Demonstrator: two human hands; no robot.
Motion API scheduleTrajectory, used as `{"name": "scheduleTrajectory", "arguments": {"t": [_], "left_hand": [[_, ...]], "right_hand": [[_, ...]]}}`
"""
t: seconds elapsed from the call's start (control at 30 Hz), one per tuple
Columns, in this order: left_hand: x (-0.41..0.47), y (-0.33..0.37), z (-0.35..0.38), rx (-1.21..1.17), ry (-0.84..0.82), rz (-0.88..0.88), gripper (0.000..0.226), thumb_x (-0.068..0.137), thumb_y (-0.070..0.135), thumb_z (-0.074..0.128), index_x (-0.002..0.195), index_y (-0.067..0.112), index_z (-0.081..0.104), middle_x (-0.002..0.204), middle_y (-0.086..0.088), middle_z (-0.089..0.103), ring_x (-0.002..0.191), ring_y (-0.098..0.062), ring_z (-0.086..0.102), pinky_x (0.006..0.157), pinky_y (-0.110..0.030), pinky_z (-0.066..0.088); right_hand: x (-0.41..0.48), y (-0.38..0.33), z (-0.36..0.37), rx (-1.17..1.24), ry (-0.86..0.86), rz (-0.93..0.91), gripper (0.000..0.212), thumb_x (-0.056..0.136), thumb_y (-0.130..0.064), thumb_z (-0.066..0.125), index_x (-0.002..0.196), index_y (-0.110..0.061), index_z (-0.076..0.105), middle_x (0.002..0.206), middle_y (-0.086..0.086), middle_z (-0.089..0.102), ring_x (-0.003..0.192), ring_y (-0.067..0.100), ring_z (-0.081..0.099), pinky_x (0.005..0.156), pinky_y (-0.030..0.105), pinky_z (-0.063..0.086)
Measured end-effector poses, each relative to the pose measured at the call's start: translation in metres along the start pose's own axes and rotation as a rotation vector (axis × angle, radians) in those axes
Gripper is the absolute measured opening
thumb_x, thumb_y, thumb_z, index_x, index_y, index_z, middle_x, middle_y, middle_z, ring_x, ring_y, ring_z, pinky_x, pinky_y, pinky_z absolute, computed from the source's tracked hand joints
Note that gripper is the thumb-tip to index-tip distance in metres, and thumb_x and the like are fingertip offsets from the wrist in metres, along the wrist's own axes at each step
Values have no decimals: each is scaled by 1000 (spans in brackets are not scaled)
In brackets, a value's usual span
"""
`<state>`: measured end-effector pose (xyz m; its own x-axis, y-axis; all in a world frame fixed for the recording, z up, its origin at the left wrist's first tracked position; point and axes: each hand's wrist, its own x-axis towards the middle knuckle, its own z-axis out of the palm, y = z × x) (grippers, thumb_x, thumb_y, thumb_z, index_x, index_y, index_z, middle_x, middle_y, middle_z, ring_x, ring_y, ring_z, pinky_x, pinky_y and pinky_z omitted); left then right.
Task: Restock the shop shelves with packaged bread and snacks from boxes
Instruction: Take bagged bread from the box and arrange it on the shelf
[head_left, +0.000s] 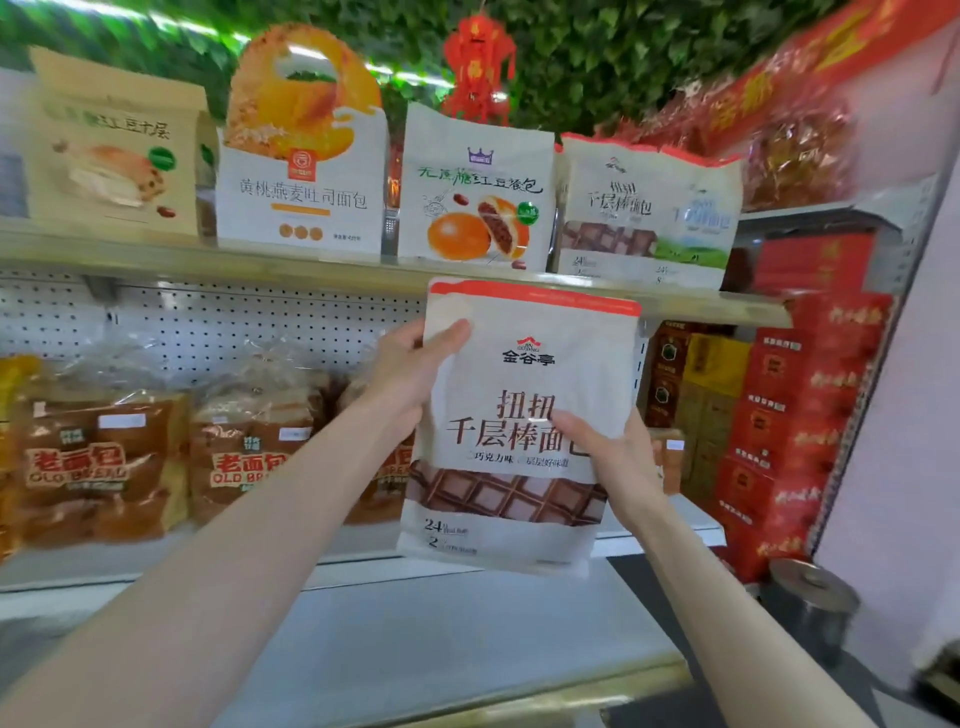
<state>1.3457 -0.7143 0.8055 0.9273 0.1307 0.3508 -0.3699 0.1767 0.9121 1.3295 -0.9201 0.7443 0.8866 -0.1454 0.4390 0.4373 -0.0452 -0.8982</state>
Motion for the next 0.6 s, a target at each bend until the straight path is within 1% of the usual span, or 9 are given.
{"name": "scheduleTrajectory", "arguments": {"t": [0.03, 0.07, 0.13, 0.2, 0.3, 0.37, 0.47, 0.53, 0.6], "left_hand": [[-3, 3, 11, -11, -21, 17, 21, 87, 22, 69, 106, 14, 67, 95, 0, 74, 78, -11, 72, 63, -26, 56], [-6, 4, 21, -18, -44, 45, 30, 85, 22, 71, 112, 12, 66, 98, 0, 74, 81, -11, 72, 65, -25, 57], [-12, 3, 41, 27, -69, 103, 54, 77, 22, 78, 125, 12, 57, 112, 2, 69, 93, -13, 70, 74, -29, 57], [-21, -3, 67, 92, -81, 108, 80, 64, 30, 85, 133, 20, 45, 121, 5, 62, 103, -13, 65, 86, -35, 55], [-35, -18, 107, 87, -149, 37, 109, 43, 39, 87, 140, 25, 39, 121, 6, 64, 109, -15, 64, 92, -39, 53], [-40, -25, 130, 100, -173, 23, 113, 42, 41, 89, 142, 29, 37, 121, 8, 64, 112, -16, 61, 97, -41, 50], [-42, -27, 157, 113, -172, 34, 110, 44, 43, 91, 140, 31, 40, 123, 9, 63, 114, -15, 60, 103, -44, 46], [-38, -21, 177, 99, -146, 71, 98, 50, 41, 90, 136, 29, 45, 121, 7, 65, 112, -16, 62, 101, -44, 48], [-30, -14, 193, 101, -123, 117, 83, 52, 39, 88, 126, 31, 51, 118, 7, 67, 107, -14, 65, 97, -40, 51]], "right_hand": [[2, -5, -11, 23, 11, -26, 67, 65, -32, 86, 124, -28, 54, 105, -11, 71, 93, 4, 69, 70, 17, 55], [3, -9, -23, 46, 19, -40, 61, 69, -27, 83, 123, -29, 55, 104, -11, 71, 91, 3, 69, 67, 16, 55], [6, -17, -47, 63, 44, -65, 55, 72, -21, 82, 119, -31, 56, 103, -11, 71, 90, 4, 69, 67, 18, 56], [10, -26, -76, 77, 55, -91, 52, 73, -19, 82, 117, -32, 57, 104, -10, 71, 91, 7, 70, 70, 23, 58], [20, -39, -119, 100, 55, -109, 48, 73, -19, 82, 112, -34, 59, 104, -6, 72, 90, 10, 71, 72, 28, 59], [27, -48, -142, 116, 50, -129, 50, 71, -19, 83, 114, -32, 60, 102, -6, 73, 89, 11, 72, 68, 27, 58], [40, -57, -169, 158, 46, -139, 54, 71, -17, 83, 120, -27, 60, 100, -7, 74, 88, 12, 72, 66, 26, 58], [55, -63, -185, 176, 32, -135, 52, 71, -19, 83, 116, -28, 61, 96, -7, 75, 86, 14, 73, 66, 28, 58], [72, -69, -195, 189, 23, -146, 44, 70, -19, 84, 107, -32, 63, 94, -7, 75, 86, 16, 73, 69, 32, 58]]}}
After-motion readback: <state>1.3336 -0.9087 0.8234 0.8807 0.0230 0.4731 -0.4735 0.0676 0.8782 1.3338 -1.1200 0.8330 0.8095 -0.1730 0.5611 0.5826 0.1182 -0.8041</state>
